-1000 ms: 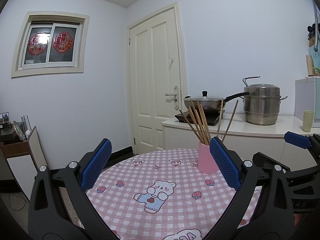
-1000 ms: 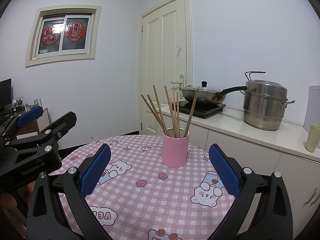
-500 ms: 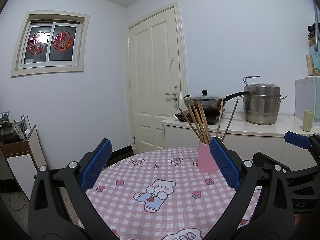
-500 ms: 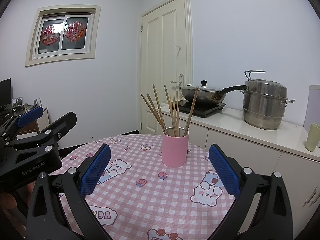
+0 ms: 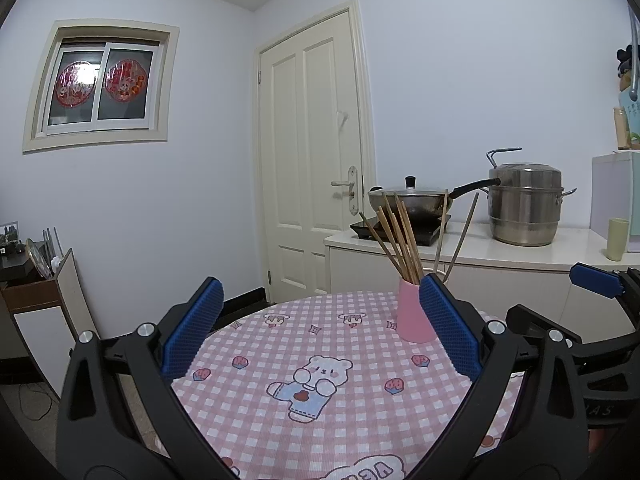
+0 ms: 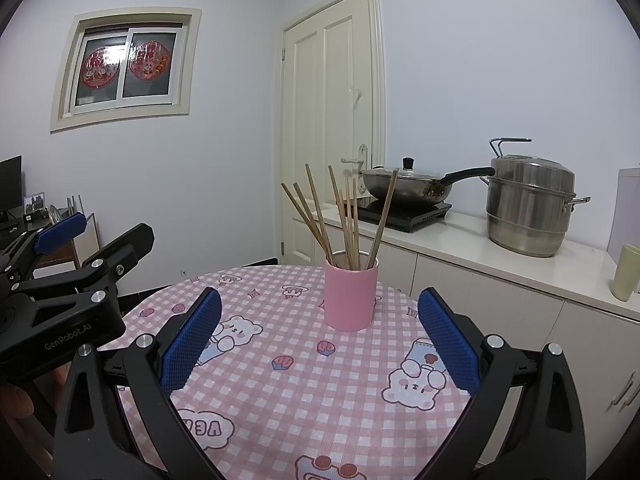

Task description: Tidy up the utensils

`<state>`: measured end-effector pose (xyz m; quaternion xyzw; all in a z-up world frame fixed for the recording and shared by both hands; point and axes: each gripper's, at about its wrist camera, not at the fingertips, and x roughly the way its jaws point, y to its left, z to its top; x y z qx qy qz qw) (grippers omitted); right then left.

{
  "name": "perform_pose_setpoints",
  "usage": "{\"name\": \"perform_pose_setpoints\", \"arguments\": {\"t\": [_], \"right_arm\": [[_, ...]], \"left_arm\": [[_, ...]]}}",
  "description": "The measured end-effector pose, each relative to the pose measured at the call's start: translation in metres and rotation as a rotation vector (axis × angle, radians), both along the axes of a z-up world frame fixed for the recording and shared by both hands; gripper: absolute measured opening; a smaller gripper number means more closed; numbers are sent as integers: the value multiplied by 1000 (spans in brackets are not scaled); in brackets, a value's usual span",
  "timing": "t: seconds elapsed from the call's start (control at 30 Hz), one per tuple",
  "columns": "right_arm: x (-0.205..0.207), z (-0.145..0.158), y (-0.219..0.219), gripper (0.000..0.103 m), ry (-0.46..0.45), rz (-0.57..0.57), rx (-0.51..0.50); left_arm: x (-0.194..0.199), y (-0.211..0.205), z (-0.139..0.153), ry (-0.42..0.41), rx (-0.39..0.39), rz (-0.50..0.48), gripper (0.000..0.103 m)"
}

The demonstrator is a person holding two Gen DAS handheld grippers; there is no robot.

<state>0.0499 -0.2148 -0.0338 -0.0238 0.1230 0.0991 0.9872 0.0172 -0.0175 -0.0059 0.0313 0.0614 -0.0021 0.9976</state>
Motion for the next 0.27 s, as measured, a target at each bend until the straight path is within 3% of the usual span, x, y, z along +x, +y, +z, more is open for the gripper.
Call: {"name": "perform_pose_setpoints", "arguments": {"t": [0.27], "right_arm": [[3,-3,0,95,10,-2,0]], "left_arm": [[5,1,-2,28,-4,-4,96]]}}
